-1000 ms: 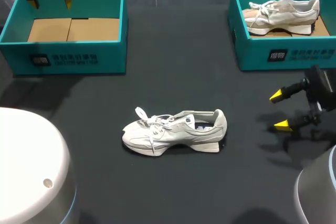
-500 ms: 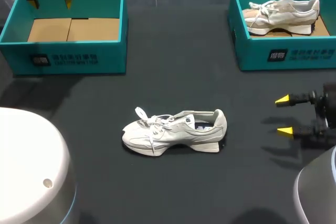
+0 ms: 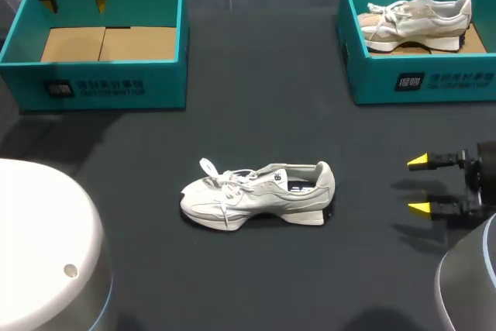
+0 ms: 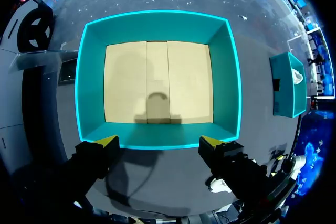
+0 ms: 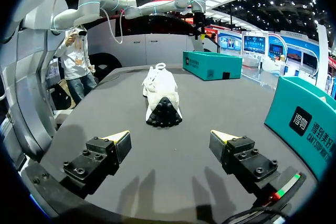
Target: Take the shoe out of the shoebox, open the shoe tongue, remove and reinsert the insole, then place the shoe into the shoebox
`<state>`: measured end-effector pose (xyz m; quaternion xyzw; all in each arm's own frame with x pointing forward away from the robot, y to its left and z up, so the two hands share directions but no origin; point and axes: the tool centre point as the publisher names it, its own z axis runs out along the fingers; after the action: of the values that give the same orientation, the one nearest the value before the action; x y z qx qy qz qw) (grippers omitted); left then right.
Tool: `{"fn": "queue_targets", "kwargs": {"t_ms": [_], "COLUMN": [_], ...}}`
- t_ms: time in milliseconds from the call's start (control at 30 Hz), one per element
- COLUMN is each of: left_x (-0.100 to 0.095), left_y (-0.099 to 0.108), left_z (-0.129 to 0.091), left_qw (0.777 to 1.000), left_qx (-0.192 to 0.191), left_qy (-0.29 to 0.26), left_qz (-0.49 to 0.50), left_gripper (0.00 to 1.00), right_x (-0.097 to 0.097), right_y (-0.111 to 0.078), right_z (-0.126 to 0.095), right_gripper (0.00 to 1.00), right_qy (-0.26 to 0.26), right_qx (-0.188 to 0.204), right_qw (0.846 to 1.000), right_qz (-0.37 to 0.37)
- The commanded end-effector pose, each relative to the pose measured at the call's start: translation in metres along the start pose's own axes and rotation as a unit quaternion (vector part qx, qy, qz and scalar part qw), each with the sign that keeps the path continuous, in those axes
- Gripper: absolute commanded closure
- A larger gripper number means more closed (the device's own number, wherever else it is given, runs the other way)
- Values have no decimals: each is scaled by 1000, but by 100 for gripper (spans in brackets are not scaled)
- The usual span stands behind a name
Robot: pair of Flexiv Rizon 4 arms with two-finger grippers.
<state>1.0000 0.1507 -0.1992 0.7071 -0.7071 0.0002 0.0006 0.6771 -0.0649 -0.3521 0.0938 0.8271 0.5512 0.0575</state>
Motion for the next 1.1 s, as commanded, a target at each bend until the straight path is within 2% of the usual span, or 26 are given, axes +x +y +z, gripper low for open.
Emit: {"fn": "queue_targets", "kwargs": {"t_ms": [33,1100], "left_x": [0,0], "left_y": [0,0], "left_z": [0,0], "left_qw": [1000,1000], "left_qx": [0,0], "left_qy": [0,0], "left_qz": [0,0], "left_gripper": [0,0], "right_x": [-3,5], "right_y": [1,-2], "right_z": [8,79], "right_gripper": [0,0], "right_qy": [4,-26], "right_qx": [0,-29], "right_qw": [1000,999], "right_qz": [0,32]}}
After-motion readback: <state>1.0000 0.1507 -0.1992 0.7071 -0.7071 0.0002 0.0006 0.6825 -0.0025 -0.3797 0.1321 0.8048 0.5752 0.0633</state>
